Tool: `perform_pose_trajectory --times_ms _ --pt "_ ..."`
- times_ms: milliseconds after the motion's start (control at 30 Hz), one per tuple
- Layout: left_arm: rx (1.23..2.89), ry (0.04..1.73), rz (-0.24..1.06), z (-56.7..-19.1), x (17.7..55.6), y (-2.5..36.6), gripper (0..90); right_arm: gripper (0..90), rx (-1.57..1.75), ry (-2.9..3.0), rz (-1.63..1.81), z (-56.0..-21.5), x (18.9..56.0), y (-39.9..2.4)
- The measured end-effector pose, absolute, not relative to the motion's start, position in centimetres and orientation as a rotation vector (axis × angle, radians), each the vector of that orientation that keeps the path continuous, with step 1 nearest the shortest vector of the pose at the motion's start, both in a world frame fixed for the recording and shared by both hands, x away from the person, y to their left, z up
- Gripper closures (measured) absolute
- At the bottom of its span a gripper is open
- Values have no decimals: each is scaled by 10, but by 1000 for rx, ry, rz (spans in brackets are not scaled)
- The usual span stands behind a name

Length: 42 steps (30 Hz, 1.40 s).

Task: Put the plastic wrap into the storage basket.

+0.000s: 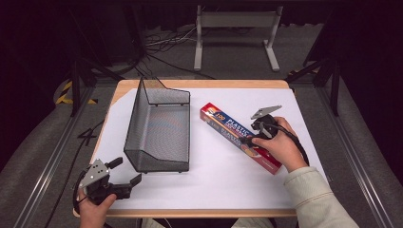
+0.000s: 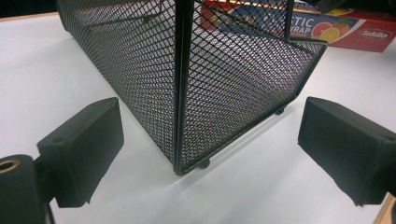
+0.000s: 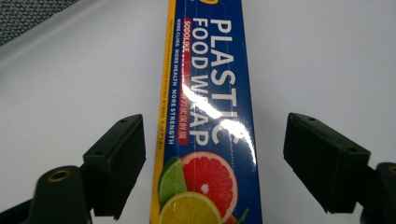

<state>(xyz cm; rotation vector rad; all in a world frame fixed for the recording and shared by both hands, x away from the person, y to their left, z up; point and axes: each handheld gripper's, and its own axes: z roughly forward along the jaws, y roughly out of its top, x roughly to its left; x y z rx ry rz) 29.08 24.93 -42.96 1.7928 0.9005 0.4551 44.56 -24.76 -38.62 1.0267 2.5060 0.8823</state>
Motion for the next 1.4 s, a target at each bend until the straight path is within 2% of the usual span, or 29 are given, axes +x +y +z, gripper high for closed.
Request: perform_pose_trajectory --times_ms 300,667,1400 --pt "1797 901 454 -429 291 249 75 226 1092 2581 781 -400 452 -247" --pt "1798 899 454 -430 291 249 75 374 1136 2666 695 -405 453 -242" --pt "1793 902 462 -429 291 251 75 415 1180 2626 677 -398 448 -236"
